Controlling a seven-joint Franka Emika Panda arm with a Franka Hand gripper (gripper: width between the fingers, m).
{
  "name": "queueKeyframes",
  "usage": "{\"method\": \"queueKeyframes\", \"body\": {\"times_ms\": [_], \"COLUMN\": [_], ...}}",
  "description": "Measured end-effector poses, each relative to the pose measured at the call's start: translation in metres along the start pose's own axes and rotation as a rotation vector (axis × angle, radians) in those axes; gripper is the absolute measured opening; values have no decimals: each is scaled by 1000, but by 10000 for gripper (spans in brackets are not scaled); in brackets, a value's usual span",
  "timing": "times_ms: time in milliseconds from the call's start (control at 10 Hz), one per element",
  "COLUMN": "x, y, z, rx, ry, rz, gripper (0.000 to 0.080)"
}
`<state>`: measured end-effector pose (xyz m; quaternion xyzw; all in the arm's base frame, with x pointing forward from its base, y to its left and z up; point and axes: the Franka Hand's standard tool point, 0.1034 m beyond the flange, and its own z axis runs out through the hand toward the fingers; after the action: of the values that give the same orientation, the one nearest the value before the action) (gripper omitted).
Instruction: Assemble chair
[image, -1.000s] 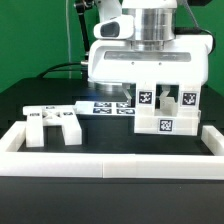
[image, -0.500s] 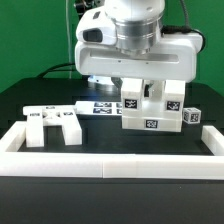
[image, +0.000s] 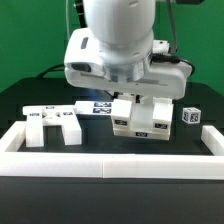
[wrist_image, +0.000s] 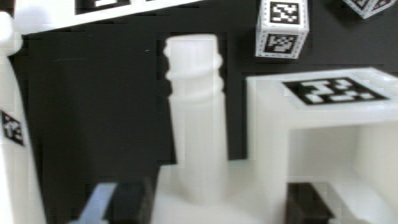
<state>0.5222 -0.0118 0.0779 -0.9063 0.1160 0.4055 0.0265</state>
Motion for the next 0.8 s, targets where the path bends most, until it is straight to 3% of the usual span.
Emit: {"method": "queueKeyframes", "body": {"times_ms": [500, 800], "x": [0, 1], "y": [14, 15], "z": [12, 14], "rx": [-37, -38], "ry": [-326, -327], "rz": [32, 32], "gripper": [330, 330]}}
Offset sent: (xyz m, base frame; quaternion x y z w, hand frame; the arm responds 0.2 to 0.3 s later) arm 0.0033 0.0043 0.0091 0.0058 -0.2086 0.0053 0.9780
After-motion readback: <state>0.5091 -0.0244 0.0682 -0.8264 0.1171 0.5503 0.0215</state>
